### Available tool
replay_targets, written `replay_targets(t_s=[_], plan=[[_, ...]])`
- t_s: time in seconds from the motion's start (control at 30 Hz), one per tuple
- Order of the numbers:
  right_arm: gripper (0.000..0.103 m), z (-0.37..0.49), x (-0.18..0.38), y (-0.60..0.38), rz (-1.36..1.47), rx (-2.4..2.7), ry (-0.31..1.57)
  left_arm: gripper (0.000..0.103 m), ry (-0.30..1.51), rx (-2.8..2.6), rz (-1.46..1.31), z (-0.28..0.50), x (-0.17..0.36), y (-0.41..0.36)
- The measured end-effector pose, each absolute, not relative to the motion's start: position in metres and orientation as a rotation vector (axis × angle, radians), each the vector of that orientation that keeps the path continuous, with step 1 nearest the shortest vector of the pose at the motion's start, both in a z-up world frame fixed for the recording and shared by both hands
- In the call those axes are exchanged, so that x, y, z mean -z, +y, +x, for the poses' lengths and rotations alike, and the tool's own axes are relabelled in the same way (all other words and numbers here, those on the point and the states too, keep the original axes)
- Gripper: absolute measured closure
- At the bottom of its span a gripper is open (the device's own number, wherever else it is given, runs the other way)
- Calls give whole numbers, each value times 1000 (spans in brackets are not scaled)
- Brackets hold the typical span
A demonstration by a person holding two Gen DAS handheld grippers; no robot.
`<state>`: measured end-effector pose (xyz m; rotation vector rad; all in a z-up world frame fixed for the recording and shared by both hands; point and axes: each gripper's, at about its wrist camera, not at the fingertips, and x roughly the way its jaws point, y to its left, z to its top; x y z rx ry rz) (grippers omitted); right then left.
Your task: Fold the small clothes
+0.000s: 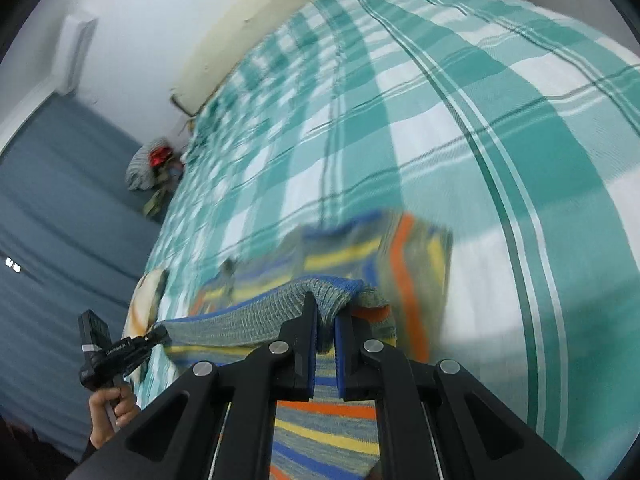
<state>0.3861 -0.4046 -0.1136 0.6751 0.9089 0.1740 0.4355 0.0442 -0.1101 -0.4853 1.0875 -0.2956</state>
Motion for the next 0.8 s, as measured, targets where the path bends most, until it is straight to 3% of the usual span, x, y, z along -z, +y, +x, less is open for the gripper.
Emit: replay_targets(t_s=[0.2,0.3,0.33,0.37,0.57,0.7,0.77,0.8], plan=[[95,438,151,-427,744,-137,924,92,1045,187,-607,490,135,62],[86,448,161,-437,802,-105,890,42,1002,132,-660,501,130,76],[75,447,160,-441,823,-91,870,37,977,114,-656,499,125,80],[67,447,159,-446,832,-78,851,37,947,119,-641,495,116,83],[67,422,112,-434,623,-117,814,37,907,326,-356,429,81,50],[67,376,94,-370,381,-357,914,38,948,544,-125,338,100,6],[68,338,106,-334,272,-481,1009,63,1097,523,19,305,138,-3],[69,323,120,-323,197,-478,1073,84,1180,465,66,294,160,3]])
